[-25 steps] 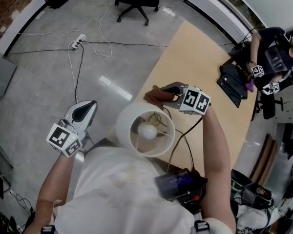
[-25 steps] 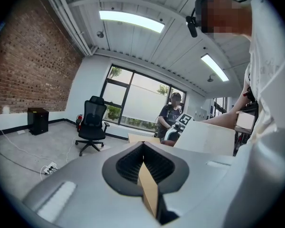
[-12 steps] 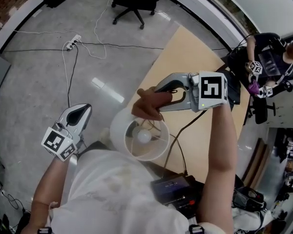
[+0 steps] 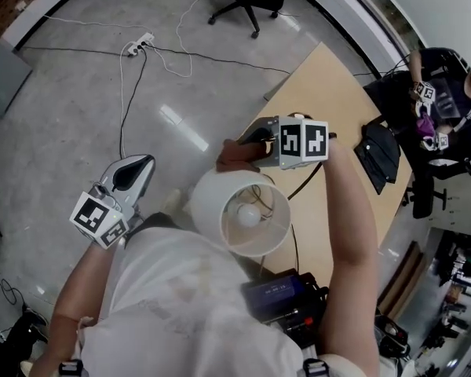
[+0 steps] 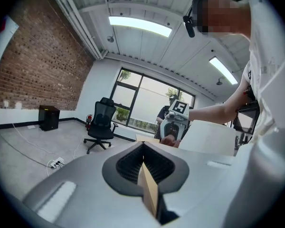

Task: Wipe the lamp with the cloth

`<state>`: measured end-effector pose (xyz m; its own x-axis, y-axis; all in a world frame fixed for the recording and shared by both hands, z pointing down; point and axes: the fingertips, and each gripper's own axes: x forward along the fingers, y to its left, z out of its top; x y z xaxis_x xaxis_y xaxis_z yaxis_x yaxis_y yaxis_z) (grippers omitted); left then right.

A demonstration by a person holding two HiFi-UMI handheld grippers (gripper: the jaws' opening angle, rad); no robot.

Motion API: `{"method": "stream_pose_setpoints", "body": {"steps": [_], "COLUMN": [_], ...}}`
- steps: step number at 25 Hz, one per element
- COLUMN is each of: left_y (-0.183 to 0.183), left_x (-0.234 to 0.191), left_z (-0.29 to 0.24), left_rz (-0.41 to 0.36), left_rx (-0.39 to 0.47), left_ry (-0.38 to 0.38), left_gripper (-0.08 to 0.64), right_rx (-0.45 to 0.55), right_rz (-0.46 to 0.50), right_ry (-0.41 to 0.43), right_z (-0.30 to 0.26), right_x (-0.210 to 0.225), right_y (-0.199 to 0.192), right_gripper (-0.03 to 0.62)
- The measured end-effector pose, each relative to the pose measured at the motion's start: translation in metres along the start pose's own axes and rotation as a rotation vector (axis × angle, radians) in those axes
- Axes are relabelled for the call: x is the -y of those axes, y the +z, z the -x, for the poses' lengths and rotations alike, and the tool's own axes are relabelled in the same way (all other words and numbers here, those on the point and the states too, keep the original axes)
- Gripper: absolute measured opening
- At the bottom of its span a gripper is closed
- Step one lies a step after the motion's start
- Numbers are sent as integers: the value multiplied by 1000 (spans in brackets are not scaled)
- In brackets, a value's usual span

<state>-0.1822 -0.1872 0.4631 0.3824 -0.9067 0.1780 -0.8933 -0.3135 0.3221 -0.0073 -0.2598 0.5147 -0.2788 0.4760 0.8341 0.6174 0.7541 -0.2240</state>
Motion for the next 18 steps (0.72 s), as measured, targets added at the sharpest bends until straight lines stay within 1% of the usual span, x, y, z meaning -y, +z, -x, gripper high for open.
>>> {"method": "stream_pose_setpoints", "body": {"steps": [4, 7, 9, 11, 14, 18], "left_y": [-6, -7, -6, -5, 3, 1], "left_x": [-3, -9, -13, -14, -13, -8], "left_z": [8, 12, 25, 40, 37, 35], "left_rz": [2, 21, 29, 31, 23, 26], "left_rx": [3, 23, 12, -7, 6, 21], "left_ry": [12, 16, 23, 34, 35, 34], "left_gripper": [2, 2, 2, 2, 2, 2], "right_rx": [-63, -106, -78, -15, 40, 81], "right_rz": [8, 31, 30, 21, 27, 41], "right_ry": [-52, -138, -183, -207, -205, -139], "right_z": [-26, -30, -23, -9, 29, 70], "right_x": [17, 33, 38, 36, 26, -4], "right_y": [-20, -27, -12, 11, 33, 65], "right_gripper": [175, 175, 175, 175, 175, 172]}}
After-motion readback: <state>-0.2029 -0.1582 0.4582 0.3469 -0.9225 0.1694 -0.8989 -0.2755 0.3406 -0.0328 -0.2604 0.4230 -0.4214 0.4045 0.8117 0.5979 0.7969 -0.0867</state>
